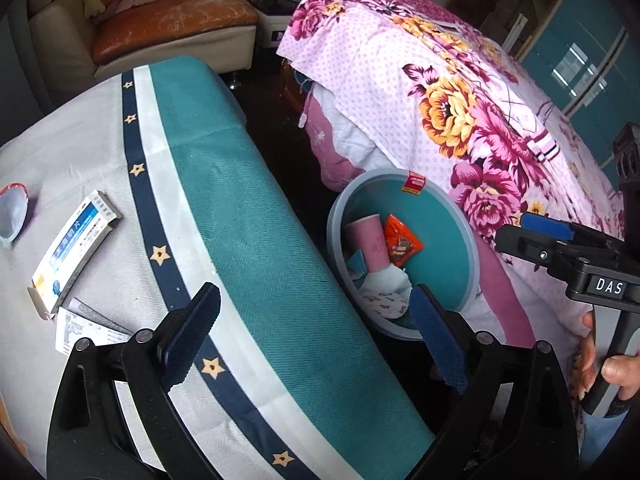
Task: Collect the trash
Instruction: 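Move both tools back over the table toward the lid and medicine box, then grasp the red-rimmed lid with left tool while right tool grasps blue medicine box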
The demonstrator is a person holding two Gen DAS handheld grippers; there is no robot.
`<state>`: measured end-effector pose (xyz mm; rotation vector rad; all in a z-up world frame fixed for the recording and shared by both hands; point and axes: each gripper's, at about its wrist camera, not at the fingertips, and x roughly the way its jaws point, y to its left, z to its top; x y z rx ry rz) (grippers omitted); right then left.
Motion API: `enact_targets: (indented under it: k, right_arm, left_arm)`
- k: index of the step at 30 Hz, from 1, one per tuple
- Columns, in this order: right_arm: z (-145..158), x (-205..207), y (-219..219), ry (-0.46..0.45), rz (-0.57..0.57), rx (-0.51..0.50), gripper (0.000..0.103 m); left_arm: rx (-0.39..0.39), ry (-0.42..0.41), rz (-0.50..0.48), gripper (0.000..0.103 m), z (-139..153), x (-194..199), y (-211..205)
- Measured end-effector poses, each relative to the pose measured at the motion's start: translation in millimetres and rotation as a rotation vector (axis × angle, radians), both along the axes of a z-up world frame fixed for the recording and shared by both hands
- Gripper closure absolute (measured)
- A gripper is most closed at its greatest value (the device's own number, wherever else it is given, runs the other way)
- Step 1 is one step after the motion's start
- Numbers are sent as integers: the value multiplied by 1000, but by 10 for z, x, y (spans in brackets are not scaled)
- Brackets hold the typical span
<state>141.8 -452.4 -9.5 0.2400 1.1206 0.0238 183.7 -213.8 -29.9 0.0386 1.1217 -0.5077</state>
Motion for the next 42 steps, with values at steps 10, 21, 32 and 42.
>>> enact_targets:
  k: [10, 21, 32, 42]
  right_arm:
    - [134, 174, 734, 11, 125, -50, 20]
    - [69, 551, 1997, 86, 321, -55, 20]
    - [-297, 1024, 2968, 210, 395, -14, 20]
    - [-529, 1493, 3448, 286, 355, 96, 20]
  left_arm:
    - [-11, -26, 109, 6, 100, -9, 804]
    - [13, -23, 279, 6, -21, 75, 2019]
    - [37, -13, 394, 6, -220, 254, 3023]
    - [52, -15, 431, 6, -314, 513, 3498]
